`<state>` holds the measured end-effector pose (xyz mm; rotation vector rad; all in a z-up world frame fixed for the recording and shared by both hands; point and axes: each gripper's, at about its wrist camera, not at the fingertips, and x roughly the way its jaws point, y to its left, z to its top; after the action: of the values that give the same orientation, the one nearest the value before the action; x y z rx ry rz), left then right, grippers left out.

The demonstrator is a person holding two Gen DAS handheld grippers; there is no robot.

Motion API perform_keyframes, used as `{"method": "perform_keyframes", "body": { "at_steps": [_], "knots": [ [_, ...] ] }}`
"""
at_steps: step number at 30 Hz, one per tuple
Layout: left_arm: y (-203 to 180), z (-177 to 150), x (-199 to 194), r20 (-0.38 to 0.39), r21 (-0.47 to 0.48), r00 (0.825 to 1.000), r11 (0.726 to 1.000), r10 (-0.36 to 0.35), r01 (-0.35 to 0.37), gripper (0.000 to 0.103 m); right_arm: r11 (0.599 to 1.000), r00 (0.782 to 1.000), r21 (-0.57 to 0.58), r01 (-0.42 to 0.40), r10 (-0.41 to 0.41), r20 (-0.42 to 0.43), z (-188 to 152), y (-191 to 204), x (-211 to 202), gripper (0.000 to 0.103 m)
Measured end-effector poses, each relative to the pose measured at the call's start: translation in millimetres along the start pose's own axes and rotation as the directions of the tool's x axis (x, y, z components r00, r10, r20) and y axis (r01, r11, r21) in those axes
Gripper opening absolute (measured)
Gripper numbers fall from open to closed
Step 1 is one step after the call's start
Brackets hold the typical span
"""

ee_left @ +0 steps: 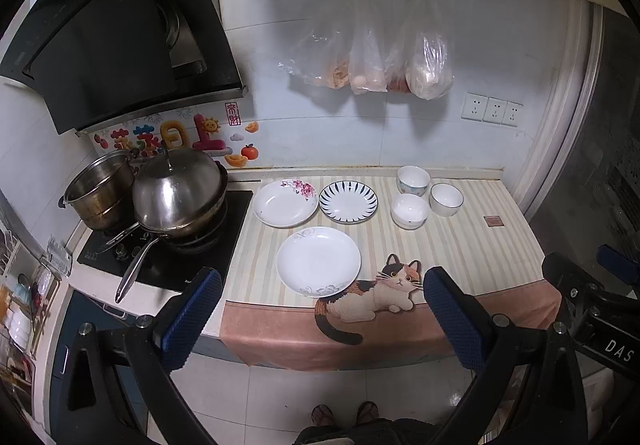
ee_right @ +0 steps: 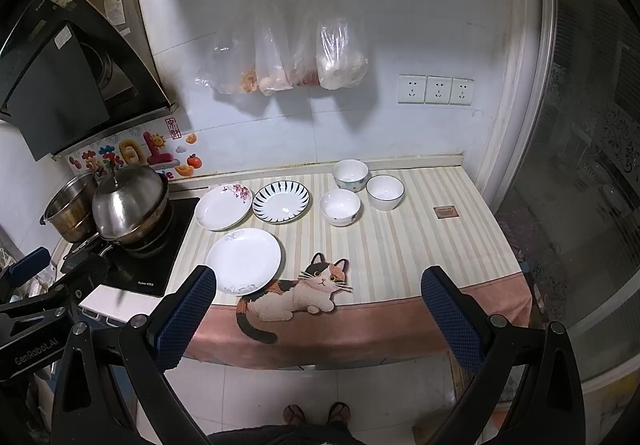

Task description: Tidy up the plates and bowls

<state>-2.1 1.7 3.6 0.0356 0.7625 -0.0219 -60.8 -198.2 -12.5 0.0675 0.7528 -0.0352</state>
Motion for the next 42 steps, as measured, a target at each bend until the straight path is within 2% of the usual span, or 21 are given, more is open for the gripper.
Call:
{"method": "perform_keyframes", "body": {
  "at_steps": [42],
  "knots": [
    [-3.5,3.4,-3.8,0.007,-0.014,1.000,1.000,-0.014,0.014,0.103,1.000,1.000,-0.005,0.008,-0.008,0.008,3.4,-6.3,-7.4,0.103]
  ]
}}
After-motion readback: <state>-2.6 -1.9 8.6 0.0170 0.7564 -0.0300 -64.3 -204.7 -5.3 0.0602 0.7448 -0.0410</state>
